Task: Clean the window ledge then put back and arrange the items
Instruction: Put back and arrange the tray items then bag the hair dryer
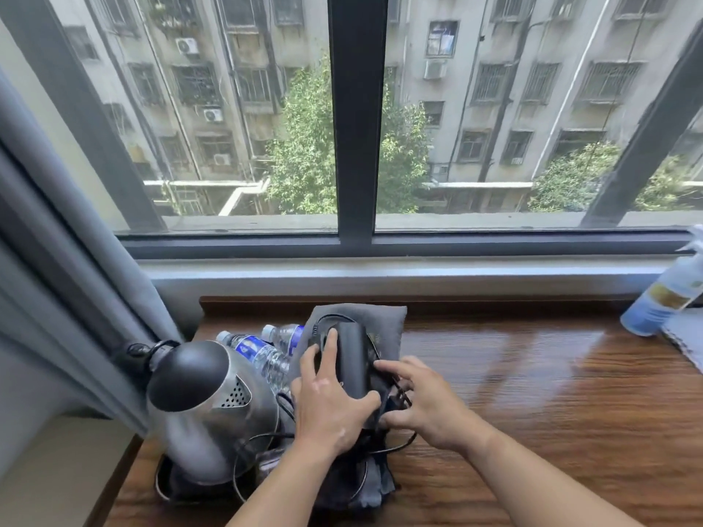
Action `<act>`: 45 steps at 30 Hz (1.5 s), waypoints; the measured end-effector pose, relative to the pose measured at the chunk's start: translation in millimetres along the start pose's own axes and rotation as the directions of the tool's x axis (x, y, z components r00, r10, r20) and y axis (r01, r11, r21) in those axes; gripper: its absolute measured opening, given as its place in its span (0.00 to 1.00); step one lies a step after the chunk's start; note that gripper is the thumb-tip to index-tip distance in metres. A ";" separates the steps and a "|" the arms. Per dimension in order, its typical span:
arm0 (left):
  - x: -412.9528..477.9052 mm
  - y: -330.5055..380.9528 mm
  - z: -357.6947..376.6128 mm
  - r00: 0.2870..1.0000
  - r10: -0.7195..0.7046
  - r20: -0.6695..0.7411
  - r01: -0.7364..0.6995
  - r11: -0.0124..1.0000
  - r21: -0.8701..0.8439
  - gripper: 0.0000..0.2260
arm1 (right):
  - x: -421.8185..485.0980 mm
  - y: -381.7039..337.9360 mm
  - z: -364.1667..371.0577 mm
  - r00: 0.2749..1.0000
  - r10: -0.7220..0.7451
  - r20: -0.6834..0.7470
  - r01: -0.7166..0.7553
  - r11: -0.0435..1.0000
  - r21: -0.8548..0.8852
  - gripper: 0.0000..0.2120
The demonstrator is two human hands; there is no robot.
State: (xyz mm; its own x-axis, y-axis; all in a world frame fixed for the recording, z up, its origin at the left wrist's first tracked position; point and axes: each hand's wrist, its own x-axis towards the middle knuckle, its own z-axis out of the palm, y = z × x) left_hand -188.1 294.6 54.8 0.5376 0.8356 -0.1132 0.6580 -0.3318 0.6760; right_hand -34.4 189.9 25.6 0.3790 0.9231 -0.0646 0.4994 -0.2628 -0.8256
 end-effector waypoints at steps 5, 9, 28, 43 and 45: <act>-11.2 36.0 31.2 0.992 0.094 0.083 -0.089 0.994 -0.057 0.51 | -36.8 20.8 -53.7 0.994 0.045 -0.101 -0.053 0.996 -0.076 0.38; -18.5 72.9 63.5 0.978 0.147 0.150 -0.140 0.988 -0.059 0.50 | -64.3 47.5 -99.2 0.984 0.098 -0.148 -0.113 0.989 -0.096 0.37; 2.5 207.3 261.2 0.953 0.109 0.283 -0.150 0.980 0.127 0.48 | -94.4 239.8 -252.6 0.952 0.287 -0.109 -0.300 0.946 -0.120 0.35; 9.8 176.3 233.4 0.851 0.350 0.391 -0.380 0.925 -0.002 0.45 | -124.8 250.7 -243.4 0.952 0.174 -0.253 -0.248 0.922 -0.298 0.32; -0.5 175.3 214.5 0.823 0.424 0.378 -0.433 0.899 -0.068 0.42 | -129.8 244.6 -244.6 0.933 0.133 -0.335 -0.250 0.908 -0.337 0.32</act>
State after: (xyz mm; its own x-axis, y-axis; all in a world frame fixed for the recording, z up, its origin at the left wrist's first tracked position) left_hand 40.1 142.1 17.1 0.9209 0.3813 -0.0815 0.3234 -0.6300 0.7061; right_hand 229.1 -62.8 -30.8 0.6808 0.7323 0.0177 0.6208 -0.5640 -0.5445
